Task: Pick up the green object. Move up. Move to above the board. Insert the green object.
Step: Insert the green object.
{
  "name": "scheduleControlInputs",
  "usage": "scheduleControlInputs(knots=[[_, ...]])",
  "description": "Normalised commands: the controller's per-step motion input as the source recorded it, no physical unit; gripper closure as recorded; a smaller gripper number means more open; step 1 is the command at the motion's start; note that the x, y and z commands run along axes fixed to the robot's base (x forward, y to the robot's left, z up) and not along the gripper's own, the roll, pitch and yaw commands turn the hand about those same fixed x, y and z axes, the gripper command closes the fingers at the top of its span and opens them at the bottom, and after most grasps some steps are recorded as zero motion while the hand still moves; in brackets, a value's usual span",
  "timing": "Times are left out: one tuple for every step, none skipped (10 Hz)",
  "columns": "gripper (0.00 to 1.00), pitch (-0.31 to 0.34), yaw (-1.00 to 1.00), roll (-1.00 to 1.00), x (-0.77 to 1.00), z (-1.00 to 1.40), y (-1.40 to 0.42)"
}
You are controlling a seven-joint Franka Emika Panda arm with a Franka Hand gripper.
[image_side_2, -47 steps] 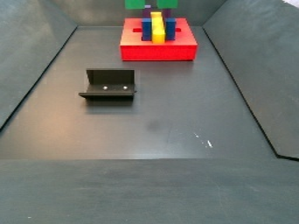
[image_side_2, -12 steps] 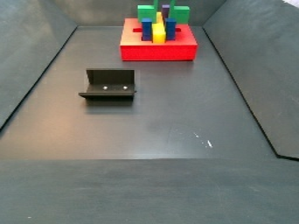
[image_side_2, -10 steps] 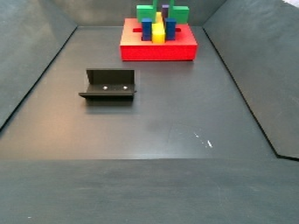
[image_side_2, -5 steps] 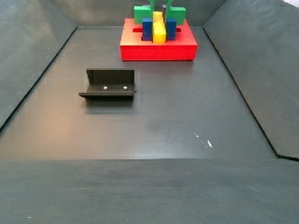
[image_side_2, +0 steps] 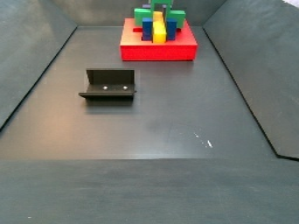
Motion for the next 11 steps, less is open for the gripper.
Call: scheduleControlInputs(knots=[[1.00, -0.023, 0.00, 0.20, 0.01, -0.14, 0.00], [1.00, -0.027, 0.00, 0.19, 0.00, -0.18, 0.00], [1.00, -0.029, 0.00, 0.18, 0.00, -0.19, 0.00], [1.00, -0.033, 0.00, 0.18, 0.00, -0.19, 0.00], [1.00, -0.023, 0.00, 0.18, 0.00, -0.17, 0.00], [1.00, -0.017, 0.00, 0.17, 0.00, -0.17, -0.02], [1.00, -0.020, 0.00, 0.18, 0.00, -0.17, -0.04], [1.00, -0.040, 0.00, 0.17, 0.03, -0.19, -0.08], [1.00, -0.059, 0.00, 0.17, 0.12, -0.20, -0.09], [1.00, -0.059, 0.00, 0.18, 0.16, -0.19, -0.05], [1.00, -0.054, 0.00, 0.17, 0.14, -0.19, -0.05]])
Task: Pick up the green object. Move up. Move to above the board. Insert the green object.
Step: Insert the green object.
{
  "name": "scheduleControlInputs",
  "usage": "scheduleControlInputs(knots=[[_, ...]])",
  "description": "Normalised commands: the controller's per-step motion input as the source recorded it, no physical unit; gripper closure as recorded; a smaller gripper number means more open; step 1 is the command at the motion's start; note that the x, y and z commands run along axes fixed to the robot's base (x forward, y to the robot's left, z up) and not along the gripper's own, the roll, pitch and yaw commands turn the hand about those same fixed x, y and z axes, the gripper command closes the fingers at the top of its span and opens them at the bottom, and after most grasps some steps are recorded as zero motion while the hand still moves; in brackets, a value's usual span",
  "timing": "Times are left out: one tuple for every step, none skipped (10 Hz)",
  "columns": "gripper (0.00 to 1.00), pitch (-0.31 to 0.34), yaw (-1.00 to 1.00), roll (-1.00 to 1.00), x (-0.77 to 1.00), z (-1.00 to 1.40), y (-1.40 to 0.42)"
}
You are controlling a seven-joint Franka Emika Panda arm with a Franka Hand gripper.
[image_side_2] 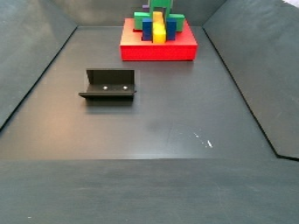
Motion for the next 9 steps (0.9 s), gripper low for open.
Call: scheduleControlInputs(knots=[[1.00, -0.051, 0.00, 0.17, 0.11, -0.19, -0.05], [1.00, -0.044, 0.00, 0.19, 0.01, -0.19, -0.02], [1.00, -0.040, 0.00, 0.21, 0.00, -0.20, 0.00], [1.00, -0.034, 0.00, 0.19, 0.00, -0.26, 0.00], [1.00, -0.039, 0.00, 0.17, 0.00, -0.32, 0.00], [1.00, -0.054, 0.00, 0.13, 0.00, -0.35, 0.00], [1.00, -0.060, 0.00, 0.11, 0.00, -0.36, -0.01], [1.00, -0.073, 0.00, 0.10, 0.00, -0.37, -0.01], [1.00, -0.084, 0.00, 0.07, 0.07, -0.39, -0.07]])
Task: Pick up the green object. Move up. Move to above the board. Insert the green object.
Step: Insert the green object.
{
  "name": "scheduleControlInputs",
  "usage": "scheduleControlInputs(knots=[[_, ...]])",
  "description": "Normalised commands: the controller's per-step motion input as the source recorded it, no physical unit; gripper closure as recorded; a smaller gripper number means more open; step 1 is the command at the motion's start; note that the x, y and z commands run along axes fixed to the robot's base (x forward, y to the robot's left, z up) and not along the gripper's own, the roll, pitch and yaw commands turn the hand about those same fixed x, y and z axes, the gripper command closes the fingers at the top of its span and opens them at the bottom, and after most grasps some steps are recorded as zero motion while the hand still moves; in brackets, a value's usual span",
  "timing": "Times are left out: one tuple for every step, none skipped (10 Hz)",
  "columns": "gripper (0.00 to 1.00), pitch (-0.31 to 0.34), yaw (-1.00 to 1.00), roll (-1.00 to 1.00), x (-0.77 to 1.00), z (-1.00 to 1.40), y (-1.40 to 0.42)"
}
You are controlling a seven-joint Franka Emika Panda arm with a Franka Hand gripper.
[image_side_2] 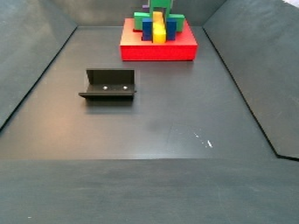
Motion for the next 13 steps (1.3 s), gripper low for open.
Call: scheduleControlInputs(knots=[[1.00, -0.074, 0.00, 0.02, 0.21, -0.44, -0.13], [1.00, -0.004, 0.00, 0.06, 0.23, -0.41, -0.04], [1.00, 0.000, 0.02, 0.09, 0.17, -0.33, 0.00], [1.00, 0.000, 0.07, 0.13, 0.04, -0.24, 0.00], [1.00, 0.000, 0.07, 0.16, 0.00, -0.22, 0.00], [1.00, 0.000, 0.07, 0.14, 0.00, -0.22, 0.00], [1.00, 0.000, 0.04, 0.13, 0.00, -0.21, 0.00], [1.00, 0.000, 0.03, 0.13, 0.00, -0.22, 0.00], [1.00, -0.029, 0.00, 0.07, 0.03, -0.44, 0.00], [1.00, 0.000, 0.00, 0.01, 0.20, -0.58, -0.05], [1.00, 0.000, 0.00, 0.02, 0.19, -0.53, -0.05], [1.00, 0.000, 0.00, 0.02, 0.19, -0.52, -0.05], [1.00, 0.000, 0.00, 0.00, 0.20, -0.57, -0.13]])
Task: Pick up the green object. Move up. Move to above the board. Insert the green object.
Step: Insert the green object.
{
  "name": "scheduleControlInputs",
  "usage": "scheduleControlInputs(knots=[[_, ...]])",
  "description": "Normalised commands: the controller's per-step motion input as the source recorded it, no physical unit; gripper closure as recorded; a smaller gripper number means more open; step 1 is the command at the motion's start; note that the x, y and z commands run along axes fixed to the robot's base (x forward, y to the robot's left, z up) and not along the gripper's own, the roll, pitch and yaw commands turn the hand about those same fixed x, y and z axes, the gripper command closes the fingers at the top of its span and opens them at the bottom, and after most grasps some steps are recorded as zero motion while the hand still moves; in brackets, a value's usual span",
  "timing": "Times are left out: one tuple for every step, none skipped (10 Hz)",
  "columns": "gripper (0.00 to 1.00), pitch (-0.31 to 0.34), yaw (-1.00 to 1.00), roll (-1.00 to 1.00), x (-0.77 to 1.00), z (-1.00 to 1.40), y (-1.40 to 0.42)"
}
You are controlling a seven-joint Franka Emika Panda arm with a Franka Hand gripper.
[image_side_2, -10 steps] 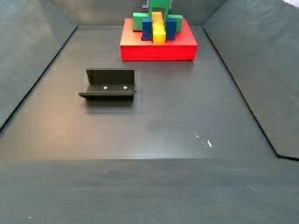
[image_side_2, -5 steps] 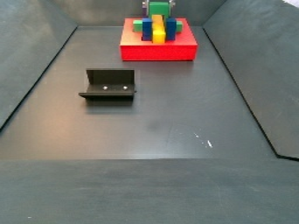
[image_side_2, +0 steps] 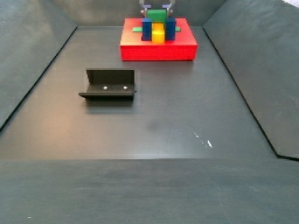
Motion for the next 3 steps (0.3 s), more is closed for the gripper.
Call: scheduleControlInputs(knots=[[1.00, 0.000, 0.00, 0.04, 0.09, -0.45, -0.08], [1.00, 0.000, 0.00, 0.08, 0.00, -0.02, 0.00], [1.00, 0.000, 0.00, 0.00, 0.00, 0.00, 0.00]])
